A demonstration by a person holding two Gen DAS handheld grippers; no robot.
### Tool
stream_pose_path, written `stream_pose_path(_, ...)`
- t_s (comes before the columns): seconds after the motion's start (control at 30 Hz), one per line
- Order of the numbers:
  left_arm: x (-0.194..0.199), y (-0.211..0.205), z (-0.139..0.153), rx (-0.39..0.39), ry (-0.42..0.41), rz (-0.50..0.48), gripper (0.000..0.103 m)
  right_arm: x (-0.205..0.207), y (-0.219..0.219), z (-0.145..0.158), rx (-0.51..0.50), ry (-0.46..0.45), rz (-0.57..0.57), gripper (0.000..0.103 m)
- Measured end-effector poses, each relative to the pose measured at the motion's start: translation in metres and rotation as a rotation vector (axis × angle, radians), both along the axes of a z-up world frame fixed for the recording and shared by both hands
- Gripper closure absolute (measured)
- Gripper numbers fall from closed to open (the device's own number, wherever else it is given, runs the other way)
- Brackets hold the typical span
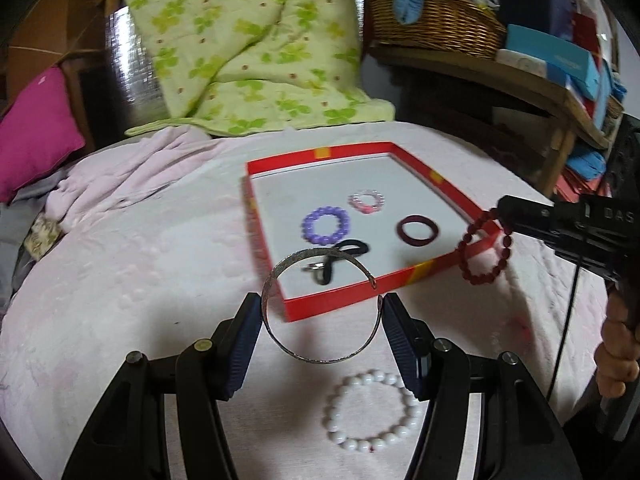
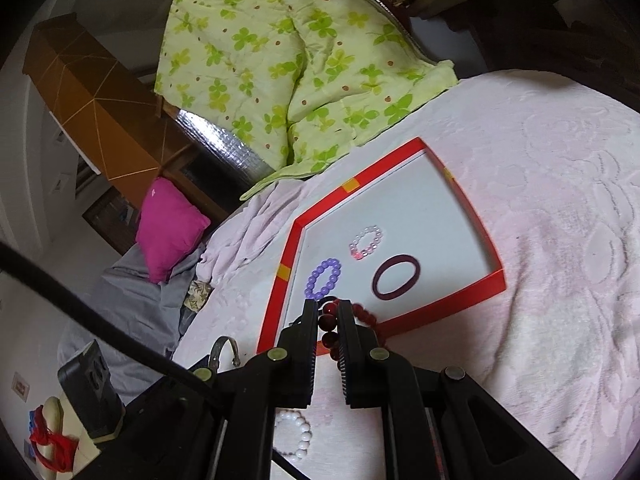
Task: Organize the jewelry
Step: 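Carry the silver bangle and red bracelet over the red box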
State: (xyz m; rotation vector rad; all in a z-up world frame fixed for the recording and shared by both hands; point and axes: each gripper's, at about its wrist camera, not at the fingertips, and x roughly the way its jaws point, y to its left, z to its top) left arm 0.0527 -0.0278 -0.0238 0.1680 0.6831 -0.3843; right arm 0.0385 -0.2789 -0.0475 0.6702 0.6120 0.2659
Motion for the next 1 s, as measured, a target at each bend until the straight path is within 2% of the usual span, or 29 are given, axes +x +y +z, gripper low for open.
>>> stream_pose_path(0.63, 0.012, 0.015, -0.003, 0.061, -0.01, 0.128, 0.04, 0.004, 0.018, 0.001, -0.013, -0.011, 0.038, 0.092)
stream_pose_path(1.0, 0.02, 0.014, -0.018, 0.116, 0.037, 0.184, 0.04, 0.002, 0.011, -0.008, -0.026, 0.058, 0.052, 0.092)
